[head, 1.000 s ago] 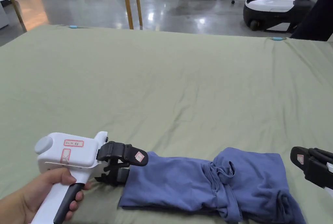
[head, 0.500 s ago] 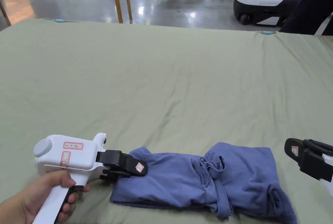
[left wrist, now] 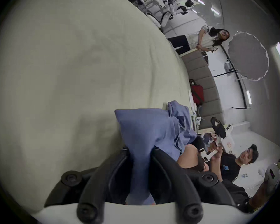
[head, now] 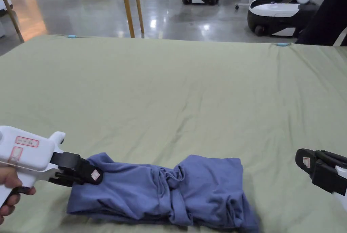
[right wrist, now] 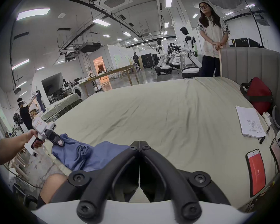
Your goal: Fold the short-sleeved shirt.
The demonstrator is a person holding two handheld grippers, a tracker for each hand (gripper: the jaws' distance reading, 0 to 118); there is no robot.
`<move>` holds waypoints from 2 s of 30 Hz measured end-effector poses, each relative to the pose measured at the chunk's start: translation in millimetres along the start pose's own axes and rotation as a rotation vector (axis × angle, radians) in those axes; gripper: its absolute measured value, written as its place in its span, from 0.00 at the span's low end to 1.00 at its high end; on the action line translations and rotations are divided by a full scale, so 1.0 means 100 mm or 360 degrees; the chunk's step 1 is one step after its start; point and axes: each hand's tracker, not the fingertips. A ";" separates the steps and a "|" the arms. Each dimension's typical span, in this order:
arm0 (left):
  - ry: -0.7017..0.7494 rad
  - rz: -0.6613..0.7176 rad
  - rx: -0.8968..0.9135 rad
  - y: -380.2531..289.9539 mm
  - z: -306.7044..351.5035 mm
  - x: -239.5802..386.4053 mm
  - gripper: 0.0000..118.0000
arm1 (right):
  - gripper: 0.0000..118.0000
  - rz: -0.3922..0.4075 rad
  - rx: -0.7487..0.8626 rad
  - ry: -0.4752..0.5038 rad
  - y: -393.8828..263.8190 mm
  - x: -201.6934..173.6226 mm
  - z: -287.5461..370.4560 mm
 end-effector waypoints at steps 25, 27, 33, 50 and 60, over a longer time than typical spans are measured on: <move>0.0232 -0.0105 -0.0108 0.17 -1.68 2.02 0.11 | 0.01 0.0113 0.0227 -0.0210 0.18 0.07 0.20; 0.0244 -0.0080 -0.0127 0.16 -1.91 2.00 0.11 | 0.01 0.0116 0.0235 -0.0219 0.23 0.06 0.22; 0.0251 -0.0035 -0.0140 0.04 -2.31 1.90 0.11 | 0.01 0.0121 0.0257 -0.0232 0.26 0.11 0.21; 0.0147 -0.0163 -0.0078 -0.01 -1.06 1.80 0.77 | 0.01 0.0222 0.0227 -0.0268 0.38 0.06 -0.07; 0.0019 -0.0117 -0.0208 -0.28 -2.06 1.92 0.10 | 0.01 0.0168 0.0171 -0.0269 0.24 0.09 -0.18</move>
